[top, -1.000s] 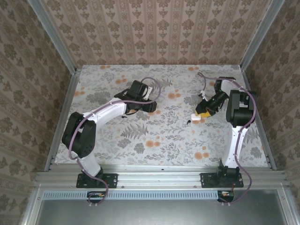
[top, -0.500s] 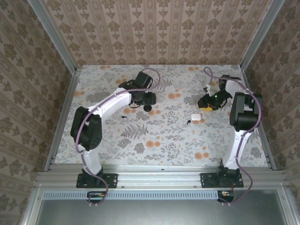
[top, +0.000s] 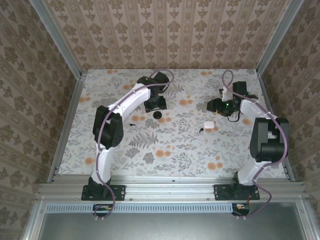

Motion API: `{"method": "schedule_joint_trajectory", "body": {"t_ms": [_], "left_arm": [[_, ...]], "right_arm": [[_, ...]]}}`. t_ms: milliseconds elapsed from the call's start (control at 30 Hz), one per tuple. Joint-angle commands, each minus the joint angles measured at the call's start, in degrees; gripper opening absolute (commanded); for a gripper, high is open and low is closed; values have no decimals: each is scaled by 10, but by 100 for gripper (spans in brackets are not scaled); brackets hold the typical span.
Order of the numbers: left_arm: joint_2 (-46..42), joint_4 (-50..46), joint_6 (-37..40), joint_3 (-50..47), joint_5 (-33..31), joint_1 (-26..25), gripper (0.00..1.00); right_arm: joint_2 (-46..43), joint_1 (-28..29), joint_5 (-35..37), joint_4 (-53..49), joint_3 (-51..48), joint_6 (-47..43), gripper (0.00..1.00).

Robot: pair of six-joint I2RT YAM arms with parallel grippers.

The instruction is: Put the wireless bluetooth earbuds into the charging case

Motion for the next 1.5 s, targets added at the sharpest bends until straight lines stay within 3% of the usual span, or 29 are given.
{"method": "schedule_joint_trajectory", "body": {"t_ms": [0,700,1367,1467], "left_arm": [[30,-72,-58,40,15,8,59],[204,-173,-35,241,25,34,66],[248,-176,-65,265,69,33,64],[247,-170,-69,261,73,27,55]], "right_arm": [[-42,6,-10,47,-23,41,55],[-57,6,-17,55,-78,-1,54],[-51,6,-23,58,-81,-10,54],[-51,6,-27,59,-80,-9,54]]}}
